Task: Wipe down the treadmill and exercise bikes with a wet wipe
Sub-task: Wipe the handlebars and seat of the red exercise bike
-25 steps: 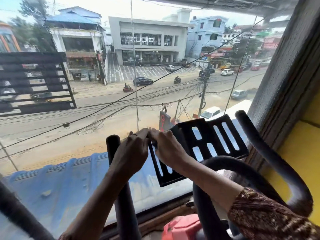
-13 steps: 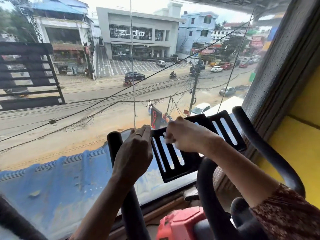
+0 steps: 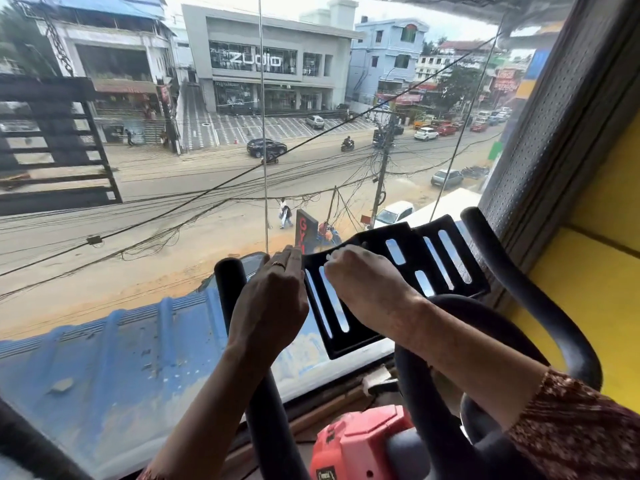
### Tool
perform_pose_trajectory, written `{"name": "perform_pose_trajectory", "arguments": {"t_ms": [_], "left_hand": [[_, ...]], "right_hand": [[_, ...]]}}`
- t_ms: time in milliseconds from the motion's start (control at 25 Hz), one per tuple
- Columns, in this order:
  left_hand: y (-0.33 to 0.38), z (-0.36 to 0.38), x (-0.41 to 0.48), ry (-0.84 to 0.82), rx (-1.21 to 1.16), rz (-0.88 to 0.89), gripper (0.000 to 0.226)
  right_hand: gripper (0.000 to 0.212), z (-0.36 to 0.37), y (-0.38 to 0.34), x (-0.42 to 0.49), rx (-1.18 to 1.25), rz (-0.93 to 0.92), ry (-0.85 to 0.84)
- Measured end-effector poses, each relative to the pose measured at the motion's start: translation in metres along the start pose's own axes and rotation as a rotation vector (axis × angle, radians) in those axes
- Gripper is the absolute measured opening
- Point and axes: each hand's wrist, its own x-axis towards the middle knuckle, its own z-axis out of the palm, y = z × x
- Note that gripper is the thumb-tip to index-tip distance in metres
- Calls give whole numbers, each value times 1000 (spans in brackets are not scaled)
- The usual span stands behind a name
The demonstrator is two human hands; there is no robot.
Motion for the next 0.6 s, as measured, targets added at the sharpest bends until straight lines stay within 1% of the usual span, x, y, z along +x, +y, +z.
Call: {"name": "perform_pose_trajectory", "arguments": {"t_ms": [40,120,160,280,400,480,520,600], "left_hand": [[1,0,0,-5,-12,-6,39],[1,1,0,6,-8,-1,37],[1,1,0,12,-8,5,37],[1,-1,0,20,-7,11,36],[2,0,0,26,-16,9,34],[2,1,0,36,-2,17,38],[3,1,0,39,5,17,39],[3,1,-1,39,14,9,41]], "right_hand": [[18,5,0,8,-87,29,23],[28,14,-7,16,-273,105,-92],[29,18,-9,16,-331,107,-126],[29,22,-14,5,-325,78,-148],[18,17,-24,-15,-154,9,-237],[32,6,-28,-23,-21,3,-342],[35,0,-27,-24,56,7,-365],[29,-4,-18,-19,237,54,-363]]}}
